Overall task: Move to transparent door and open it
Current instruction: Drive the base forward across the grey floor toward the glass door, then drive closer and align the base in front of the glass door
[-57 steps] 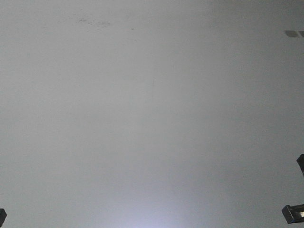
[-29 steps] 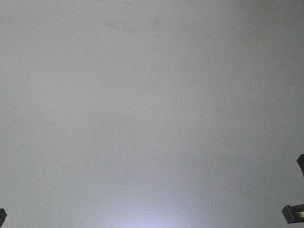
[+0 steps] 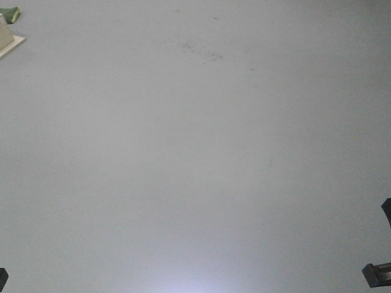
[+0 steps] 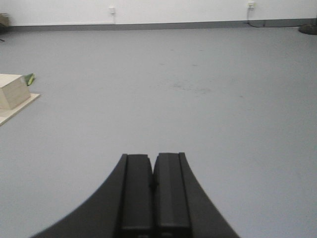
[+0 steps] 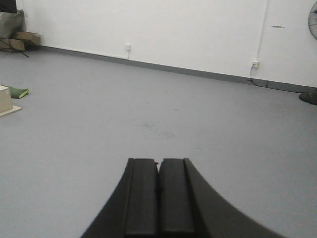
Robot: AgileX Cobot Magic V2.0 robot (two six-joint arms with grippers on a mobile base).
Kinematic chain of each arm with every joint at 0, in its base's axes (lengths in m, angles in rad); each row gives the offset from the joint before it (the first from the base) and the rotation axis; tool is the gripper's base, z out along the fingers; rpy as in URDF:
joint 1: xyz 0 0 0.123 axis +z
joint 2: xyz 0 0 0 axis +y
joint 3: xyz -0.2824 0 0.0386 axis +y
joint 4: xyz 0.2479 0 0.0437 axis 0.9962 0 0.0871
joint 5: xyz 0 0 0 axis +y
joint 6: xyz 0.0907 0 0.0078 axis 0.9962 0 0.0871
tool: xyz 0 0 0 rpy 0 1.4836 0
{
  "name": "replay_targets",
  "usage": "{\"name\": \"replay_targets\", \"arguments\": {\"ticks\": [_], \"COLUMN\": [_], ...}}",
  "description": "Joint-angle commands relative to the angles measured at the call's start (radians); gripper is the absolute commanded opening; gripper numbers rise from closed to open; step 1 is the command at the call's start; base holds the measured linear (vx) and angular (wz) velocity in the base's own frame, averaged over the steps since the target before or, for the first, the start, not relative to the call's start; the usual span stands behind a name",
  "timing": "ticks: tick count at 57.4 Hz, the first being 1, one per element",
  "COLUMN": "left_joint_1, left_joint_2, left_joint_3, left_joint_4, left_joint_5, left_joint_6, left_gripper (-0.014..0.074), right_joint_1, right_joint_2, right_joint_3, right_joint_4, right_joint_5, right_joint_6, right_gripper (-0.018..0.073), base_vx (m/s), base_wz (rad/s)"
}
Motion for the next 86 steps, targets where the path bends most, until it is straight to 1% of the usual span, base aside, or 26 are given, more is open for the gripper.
{"name": "replay_targets", "arguments": {"ticks": [1,48,86], "left_joint_1": [-0.006,-0.006,-0.006], "left_joint_2": [-0.013,-0.013,-0.013], "left_joint_3": [0.008,0.008,0.008], "left_joint_4": [-0.004,-0.004,-0.004], "left_joint_5": [-0.077,-0.077,-0.077], "left_joint_6": [-0.002,-0.002,-0.003], "left_gripper": [-0.0006,-0.0006,-0.0006], "right_joint_1": [-0.004,-0.004,-0.004], "right_joint_2": [-0.012,-0.012,-0.012], "right_joint_3": [0.003,0.003,0.003], "right_joint_4": [-0.009,-0.009,-0.009], "right_joint_5": [-0.087,-0.087,-0.087], "right_joint_6": [-0.005,-0.005,-0.005], "right_gripper": [0.0001,0.0001,0.0001], "base_vx": [0.47,0.54,0.59], "base_wz": [0.29,0.25,0.55]}}
